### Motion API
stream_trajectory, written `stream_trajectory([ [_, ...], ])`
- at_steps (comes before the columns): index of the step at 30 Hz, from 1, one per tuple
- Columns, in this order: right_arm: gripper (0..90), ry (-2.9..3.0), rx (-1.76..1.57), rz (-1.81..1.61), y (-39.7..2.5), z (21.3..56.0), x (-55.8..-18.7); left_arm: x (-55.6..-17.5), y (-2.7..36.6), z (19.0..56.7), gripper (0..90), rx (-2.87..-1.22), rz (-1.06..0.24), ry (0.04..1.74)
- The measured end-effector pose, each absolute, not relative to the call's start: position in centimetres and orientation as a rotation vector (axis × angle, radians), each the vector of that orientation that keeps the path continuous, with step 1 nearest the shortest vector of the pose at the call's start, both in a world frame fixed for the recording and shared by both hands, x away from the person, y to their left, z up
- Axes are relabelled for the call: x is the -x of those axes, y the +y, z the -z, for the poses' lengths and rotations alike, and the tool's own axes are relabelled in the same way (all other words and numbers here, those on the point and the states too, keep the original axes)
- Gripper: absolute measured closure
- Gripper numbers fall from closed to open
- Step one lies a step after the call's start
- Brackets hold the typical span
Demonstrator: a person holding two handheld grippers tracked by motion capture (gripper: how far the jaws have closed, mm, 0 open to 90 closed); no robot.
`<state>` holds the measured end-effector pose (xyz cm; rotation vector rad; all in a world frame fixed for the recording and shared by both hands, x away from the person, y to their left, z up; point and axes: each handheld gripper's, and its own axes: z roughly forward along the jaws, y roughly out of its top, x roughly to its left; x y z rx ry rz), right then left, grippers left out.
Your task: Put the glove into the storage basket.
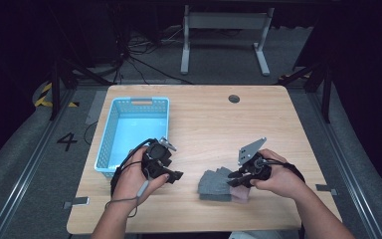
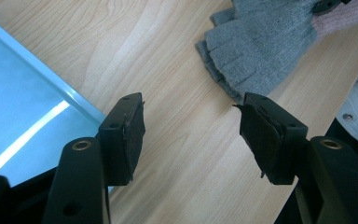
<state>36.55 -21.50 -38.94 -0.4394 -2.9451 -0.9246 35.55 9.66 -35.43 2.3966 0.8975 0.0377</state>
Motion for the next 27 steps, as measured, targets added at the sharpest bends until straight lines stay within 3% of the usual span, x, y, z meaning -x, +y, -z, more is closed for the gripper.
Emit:
stream_trajectory([
  [27, 73.9, -2.952, 0.292, 0.914, -21.3, 39.2, -37.5, -34.8, 10.8, 35.6, 40.7, -2.384, -0.049, 0.949],
])
